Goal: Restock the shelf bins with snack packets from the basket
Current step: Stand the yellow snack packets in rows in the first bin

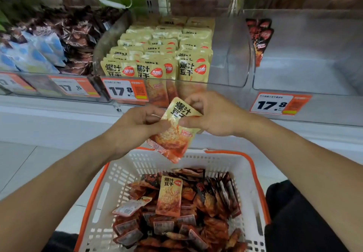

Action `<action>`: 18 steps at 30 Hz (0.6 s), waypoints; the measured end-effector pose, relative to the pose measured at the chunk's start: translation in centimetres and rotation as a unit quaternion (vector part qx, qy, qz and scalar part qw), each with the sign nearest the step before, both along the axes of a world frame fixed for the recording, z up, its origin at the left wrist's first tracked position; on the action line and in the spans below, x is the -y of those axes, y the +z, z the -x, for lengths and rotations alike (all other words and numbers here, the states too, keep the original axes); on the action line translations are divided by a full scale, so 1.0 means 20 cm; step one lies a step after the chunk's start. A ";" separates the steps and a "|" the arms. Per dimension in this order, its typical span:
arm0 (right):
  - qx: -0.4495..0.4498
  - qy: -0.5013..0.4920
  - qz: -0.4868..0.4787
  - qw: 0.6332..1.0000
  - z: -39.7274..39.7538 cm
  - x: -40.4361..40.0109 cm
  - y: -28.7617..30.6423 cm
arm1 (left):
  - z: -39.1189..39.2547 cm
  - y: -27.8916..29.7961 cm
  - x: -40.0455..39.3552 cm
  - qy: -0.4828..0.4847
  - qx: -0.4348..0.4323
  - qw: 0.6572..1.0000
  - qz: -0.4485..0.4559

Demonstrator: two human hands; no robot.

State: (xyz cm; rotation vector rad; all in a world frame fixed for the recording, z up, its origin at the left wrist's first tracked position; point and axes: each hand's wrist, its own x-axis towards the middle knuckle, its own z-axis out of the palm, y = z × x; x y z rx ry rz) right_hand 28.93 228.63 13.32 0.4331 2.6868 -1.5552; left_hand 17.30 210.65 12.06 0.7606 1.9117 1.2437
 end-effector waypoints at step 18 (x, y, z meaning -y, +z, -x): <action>-0.345 -0.187 -0.287 0.874 0.05 -0.20 0.21 | 0.13 0.02 -0.22 0.055 -0.570 0.817 -0.060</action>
